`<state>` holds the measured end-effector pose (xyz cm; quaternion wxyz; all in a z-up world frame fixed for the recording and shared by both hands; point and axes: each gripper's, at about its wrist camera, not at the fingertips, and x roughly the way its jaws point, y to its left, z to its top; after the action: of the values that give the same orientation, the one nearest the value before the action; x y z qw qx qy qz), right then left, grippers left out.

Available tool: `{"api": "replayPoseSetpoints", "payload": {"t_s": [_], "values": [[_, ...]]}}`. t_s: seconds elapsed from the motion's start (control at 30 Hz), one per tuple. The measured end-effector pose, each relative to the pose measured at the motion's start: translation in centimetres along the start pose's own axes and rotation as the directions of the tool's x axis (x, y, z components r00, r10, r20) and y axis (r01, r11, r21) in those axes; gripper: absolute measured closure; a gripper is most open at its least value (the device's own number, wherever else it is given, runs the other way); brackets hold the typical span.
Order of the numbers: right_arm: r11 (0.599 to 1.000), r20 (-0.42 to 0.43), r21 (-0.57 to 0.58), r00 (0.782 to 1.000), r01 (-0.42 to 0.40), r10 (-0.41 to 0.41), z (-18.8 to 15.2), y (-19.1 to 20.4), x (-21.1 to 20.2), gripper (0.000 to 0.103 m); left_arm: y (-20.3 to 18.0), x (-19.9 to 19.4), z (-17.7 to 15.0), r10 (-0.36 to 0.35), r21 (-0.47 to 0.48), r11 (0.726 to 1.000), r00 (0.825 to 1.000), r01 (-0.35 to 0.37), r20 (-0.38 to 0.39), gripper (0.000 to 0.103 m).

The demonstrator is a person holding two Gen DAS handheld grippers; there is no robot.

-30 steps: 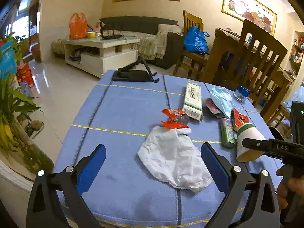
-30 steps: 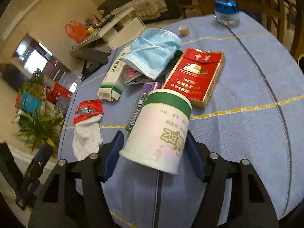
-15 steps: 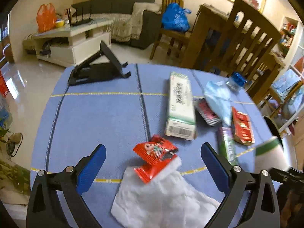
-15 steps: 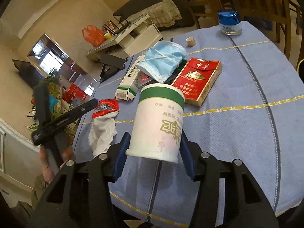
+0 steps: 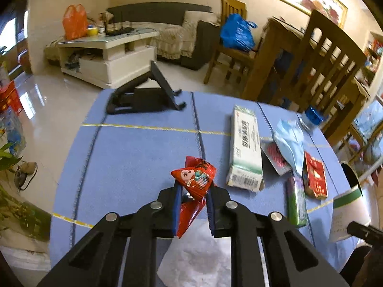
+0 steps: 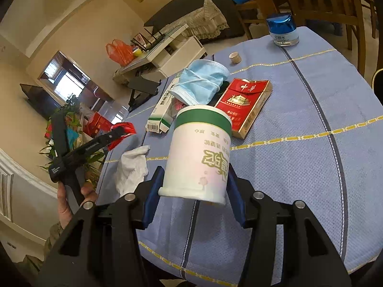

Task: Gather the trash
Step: 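Move both grippers over the bin and release the paper cup and wrapper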

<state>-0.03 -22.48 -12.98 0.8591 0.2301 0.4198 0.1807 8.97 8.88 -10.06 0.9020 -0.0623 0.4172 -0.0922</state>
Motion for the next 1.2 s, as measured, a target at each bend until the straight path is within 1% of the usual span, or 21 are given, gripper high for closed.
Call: {"api": "replayPoseSetpoints", "payload": {"t_s": [0.07,0.2,0.37,0.43,0.5,0.53,0.6,0.67,0.77,0.8,0.83,0.9,1.0,1.03,1.07,1.1,1.13,1.17,1.2], "values": [[1.000,0.011,0.004,1.000,-0.005,0.005,0.1,-0.2,-0.3,0.052,-0.3,-0.7,0.1,0.003,-0.002,1.000,1.000,-0.003,0.018,0.087],[1.000,0.043,0.003,0.999,0.001,-0.001,0.3,-0.9,-1.6,0.052,-2.7,-2.0,0.1,0.009,0.041,0.999,0.999,-0.011,0.048,0.087],[0.998,0.059,0.054,0.998,0.019,-0.022,-0.1,-4.0,-3.1,0.052,-7.3,-3.1,0.1,-0.036,0.110,0.994,0.997,0.028,0.067,0.086],[0.997,0.075,0.074,0.996,0.038,-0.043,0.0,-5.7,-4.3,0.052,-9.3,-3.1,0.1,-0.064,0.137,0.989,0.996,0.055,0.063,0.086],[0.994,0.097,0.076,0.992,0.076,-0.084,0.4,-7.1,-5.6,0.052,-11.7,-3.0,-0.2,-0.091,0.165,0.983,0.994,0.081,0.053,0.086],[0.991,0.118,0.076,0.986,0.108,-0.117,0.9,-8.2,-6.9,0.052,-13.1,-2.8,-0.3,-0.110,0.180,0.979,0.993,0.100,0.042,0.086],[0.986,0.148,0.088,0.977,0.144,-0.156,1.8,-9.8,-8.7,0.052,-15.4,-2.2,-0.6,-0.137,0.203,0.971,0.990,0.130,0.021,0.086],[0.972,0.202,0.108,0.953,0.209,-0.227,3.5,-12.1,-11.7,0.052,-18.3,-1.4,-0.9,-0.171,0.231,0.958,0.985,0.167,-0.006,0.086],[0.944,0.278,0.149,0.904,0.293,-0.324,5.6,-15.0,-15.4,0.052,-22.7,-0.8,-1.6,-0.211,0.285,0.935,0.977,0.212,-0.032,0.086],[0.937,0.296,0.166,0.891,0.308,-0.345,6.0,-15.8,-16.4,0.052,-24.6,-0.6,-1.9,-0.226,0.311,0.923,0.973,0.227,-0.039,0.086],[0.924,0.314,0.187,0.871,0.333,-0.378,6.4,-17.0,-17.4,0.052,-26.0,-0.4,-2.0,-0.237,0.327,0.914,0.971,0.238,-0.045,0.086],[0.901,0.320,0.218,0.845,0.375,-0.429,6.7,-18.9,-18.0,0.052,-28.6,-0.2,-2.2,-0.259,0.356,0.897,0.964,0.261,-0.056,0.086],[0.867,0.300,0.258,0.817,0.426,-0.492,6.4,-21.7,-17.5,0.052,-32.5,0.2,-2.6,-0.285,0.406,0.867,0.956,0.288,-0.069,0.086],[0.850,0.282,0.277,0.808,0.448,-0.518,5.9,-23.1,-17.1,0.052,-34.0,0.4,-2.8,-0.294,0.423,0.856,0.953,0.298,-0.077,0.086],[0.842,0.256,0.295,0.811,0.452,-0.525,5.8,-24.1,-16.5,0.052,-35.0,0.6,-2.9,-0.300,0.435,0.848,0.951,0.304,-0.081,0.086],[0.841,0.233,0.321,0.824,0.436,-0.516,5.7,-25.1,-16.0,0.052,-35.9,0.8,-2.8,-0.305,0.446,0.840,0.948,0.310,-0.086,0.086],[0.841,0.226,0.345,0.832,0.418,-0.506,5.6,-25.9,-16.3,0.051,-37.2,1.1,-3.0,-0.311,0.459,0.830,0.946,0.317,-0.091,0.086],[0.835,0.225,0.349,0.827,0.425,-0.515,5.7,-26.4,-16.4,0.050,-38.1,1.4,-3.2,-0.315,0.465,0.824,0.944,0.322,-0.096,0.086],[0.825,0.223,0.346,0.815,0.447,-0.535,5.9,-26.6,-16.5,0.049,-38.9,1.7,-3.3,-0.320,0.470,0.818,0.942,0.330,-0.104,0.086]]}}
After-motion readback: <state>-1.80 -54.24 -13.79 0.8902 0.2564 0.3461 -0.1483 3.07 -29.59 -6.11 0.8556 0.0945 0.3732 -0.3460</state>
